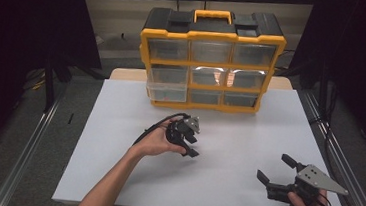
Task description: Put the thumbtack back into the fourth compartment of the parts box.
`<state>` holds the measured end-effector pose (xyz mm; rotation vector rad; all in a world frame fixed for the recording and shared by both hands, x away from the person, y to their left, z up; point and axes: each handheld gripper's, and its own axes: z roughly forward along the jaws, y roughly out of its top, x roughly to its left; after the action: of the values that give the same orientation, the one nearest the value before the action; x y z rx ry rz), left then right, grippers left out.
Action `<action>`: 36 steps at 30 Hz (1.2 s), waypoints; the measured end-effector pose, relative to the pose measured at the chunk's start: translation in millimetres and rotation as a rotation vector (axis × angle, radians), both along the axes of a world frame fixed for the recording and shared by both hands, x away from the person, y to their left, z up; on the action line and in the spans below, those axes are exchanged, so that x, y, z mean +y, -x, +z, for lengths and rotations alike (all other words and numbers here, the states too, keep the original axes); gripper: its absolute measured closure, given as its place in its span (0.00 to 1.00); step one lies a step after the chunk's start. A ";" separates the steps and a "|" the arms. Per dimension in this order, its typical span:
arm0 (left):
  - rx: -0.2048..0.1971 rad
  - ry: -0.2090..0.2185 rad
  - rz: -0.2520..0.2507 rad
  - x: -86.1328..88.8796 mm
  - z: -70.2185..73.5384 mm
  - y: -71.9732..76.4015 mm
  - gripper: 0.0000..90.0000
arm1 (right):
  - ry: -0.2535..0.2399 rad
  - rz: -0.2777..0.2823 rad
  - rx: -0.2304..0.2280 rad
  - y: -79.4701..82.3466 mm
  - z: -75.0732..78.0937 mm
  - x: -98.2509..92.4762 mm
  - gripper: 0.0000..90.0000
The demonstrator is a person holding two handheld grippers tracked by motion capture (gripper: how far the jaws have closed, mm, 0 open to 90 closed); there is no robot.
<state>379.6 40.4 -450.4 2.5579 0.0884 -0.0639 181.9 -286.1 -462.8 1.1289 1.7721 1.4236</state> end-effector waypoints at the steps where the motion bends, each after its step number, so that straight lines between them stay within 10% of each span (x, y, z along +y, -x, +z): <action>1: 0.039 -0.017 -0.023 0.0 1.3 -2.3 0.53 | -0.001 0.002 0.001 0.0 0.0 0.0 0.01; 36: 0.066 -0.074 -0.088 -15.0 -8.7 -2.9 0.88 | -0.006 -0.007 -0.005 -0.2 0.0 -0.5 0.01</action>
<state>382.5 25.5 -459.1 2.6330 0.0032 -0.1823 182.2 -286.6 -462.7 1.1329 1.7602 1.4273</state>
